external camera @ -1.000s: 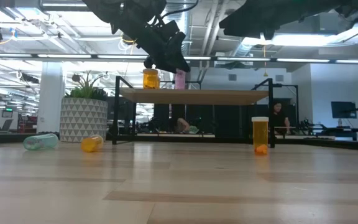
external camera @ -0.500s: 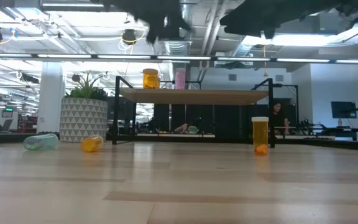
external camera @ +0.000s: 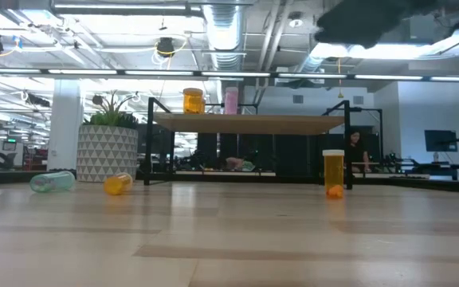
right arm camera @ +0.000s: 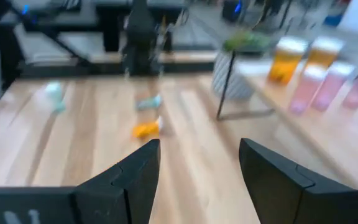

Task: Pick and place medicine bottles onto shelf by color
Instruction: Put the small right orange pill bottle on the shelf

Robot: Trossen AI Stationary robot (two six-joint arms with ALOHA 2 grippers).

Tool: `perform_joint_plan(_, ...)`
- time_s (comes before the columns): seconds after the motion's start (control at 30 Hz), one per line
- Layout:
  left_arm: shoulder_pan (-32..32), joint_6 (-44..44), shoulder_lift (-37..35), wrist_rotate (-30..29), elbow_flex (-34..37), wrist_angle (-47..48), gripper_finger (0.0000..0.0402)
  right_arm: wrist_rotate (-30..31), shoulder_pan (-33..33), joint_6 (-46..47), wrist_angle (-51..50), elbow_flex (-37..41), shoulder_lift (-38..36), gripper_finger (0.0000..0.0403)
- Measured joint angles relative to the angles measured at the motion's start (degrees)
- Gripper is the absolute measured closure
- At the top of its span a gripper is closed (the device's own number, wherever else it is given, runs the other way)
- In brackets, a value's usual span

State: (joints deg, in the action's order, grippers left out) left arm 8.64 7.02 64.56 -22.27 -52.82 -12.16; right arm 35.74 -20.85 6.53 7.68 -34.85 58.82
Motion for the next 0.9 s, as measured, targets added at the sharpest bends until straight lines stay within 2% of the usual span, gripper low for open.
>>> perform_joint_plan(0.17,4.7,-2.2,-2.7,-3.1,7.7,-4.5,0.0193,-0.3,-3.7,8.8,-8.5,0.0,0.3,0.0163)
perform_joint_plan(0.3,7.4,-2.9,-2.8,-4.6,11.0,-8.5,0.0193,-0.4,-5.2,17.5,-14.7,0.0,2.2,0.0163)
perform_joint_plan(0.37,8.4,-2.5,-2.8,-4.7,11.9,-9.5,0.0193,-2.4,-5.7,20.2,-15.2,0.3,3.8,0.0163)
perform_joint_plan(0.53,9.5,1.0,-2.8,-3.9,15.5,-17.0,0.0193,-5.1,-6.8,21.9,-5.2,6.4,4.5,0.0163)
perform_joint_plan(0.7,8.2,-0.9,-2.8,-3.6,20.3,-21.0,0.0193,-2.8,-6.2,21.9,1.7,12.2,4.1,0.0163)
perform_joint_plan(0.9,7.0,-3.8,-2.7,-3.6,25.0,-26.2,0.0193,-2.9,-3.6,21.8,3.9,14.2,7.0,0.0163)
